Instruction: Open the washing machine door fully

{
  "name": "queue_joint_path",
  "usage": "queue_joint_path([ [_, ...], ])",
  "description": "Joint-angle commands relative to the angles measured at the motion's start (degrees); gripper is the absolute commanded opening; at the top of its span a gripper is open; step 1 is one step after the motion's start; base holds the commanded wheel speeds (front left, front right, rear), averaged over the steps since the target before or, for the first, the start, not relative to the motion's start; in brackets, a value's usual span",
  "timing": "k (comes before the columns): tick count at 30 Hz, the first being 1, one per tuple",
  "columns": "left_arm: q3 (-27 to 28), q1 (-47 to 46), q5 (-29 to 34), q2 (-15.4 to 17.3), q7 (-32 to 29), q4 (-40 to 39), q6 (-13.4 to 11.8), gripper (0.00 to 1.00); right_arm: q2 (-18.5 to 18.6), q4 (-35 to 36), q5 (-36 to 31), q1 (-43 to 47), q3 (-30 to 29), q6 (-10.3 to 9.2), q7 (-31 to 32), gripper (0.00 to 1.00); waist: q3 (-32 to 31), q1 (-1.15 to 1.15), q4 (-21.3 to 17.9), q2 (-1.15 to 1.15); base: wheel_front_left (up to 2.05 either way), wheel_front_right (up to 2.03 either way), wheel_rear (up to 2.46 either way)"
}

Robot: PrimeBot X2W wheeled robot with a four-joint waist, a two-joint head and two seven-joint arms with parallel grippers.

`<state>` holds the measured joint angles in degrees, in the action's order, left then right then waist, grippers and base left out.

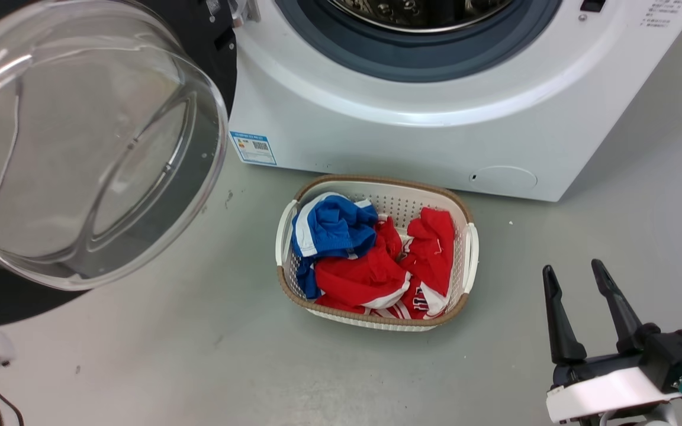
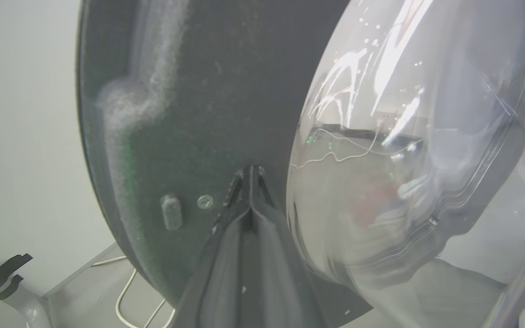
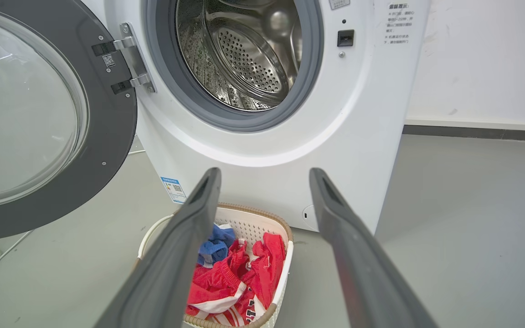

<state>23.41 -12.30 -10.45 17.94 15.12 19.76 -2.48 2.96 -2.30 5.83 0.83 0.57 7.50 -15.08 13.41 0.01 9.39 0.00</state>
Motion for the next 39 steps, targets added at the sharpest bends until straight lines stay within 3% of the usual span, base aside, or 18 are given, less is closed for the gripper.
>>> queue_joint_path([
  [1, 0.9, -1.7, -0.3, 1.0, 0.1, 0.9, 0.2, 0.0, -0.2, 0.2, -0.3, -1.0, -0.1, -0.01, -0.1, 1.0, 0.6, -0.01, 0.0, 0.0, 0.0, 0.0, 0.0],
  [7, 3.4, -5.7, -0.7, 3.1, 0.1, 5.7, 0.7, 0.0, -0.2, 0.2, -0.7, -2.1, -0.1, -0.01, -0.1, 1.0, 2.2, -0.01, -0.3, 0.0, 0.0, 0.0, 0.0],
  [15, 6.1, -10.3, -1.0, 6.9, 0.1, 13.8, 3.4, 0.0, -0.2, 0.0, -1.2, -3.0, 0.1, -0.01, -0.1, 1.0, 3.5, -0.01, -1.1, 0.0, 0.0, 0.0, 0.0],
  [23, 7.4, -12.8, 0.0, 8.2, 0.1, 18.3, 5.4, 0.0, -0.2, -0.3, -1.4, -3.3, -0.2, -0.01, -0.1, 1.0, 3.6, -0.01, -1.4, 0.0, 0.0, 0.0, 0.0],
  [31, 8.3, -10.4, 2.2, 6.0, 0.1, 17.5, 6.3, 0.0, -0.2, -0.9, -0.6, -1.4, -0.4, -0.01, -0.1, 1.0, 0.5, -0.01, -1.1, 0.0, 0.0, 0.0, 0.0],
  [39, 8.9, -5.3, 4.8, 2.9, 0.1, 11.8, 7.2, 0.0, -0.2, -1.5, 0.6, 0.7, 0.5, -0.01, -0.1, 1.0, -5.0, -0.01, -1.1, 0.0, 0.0, 0.0, 0.0],
])
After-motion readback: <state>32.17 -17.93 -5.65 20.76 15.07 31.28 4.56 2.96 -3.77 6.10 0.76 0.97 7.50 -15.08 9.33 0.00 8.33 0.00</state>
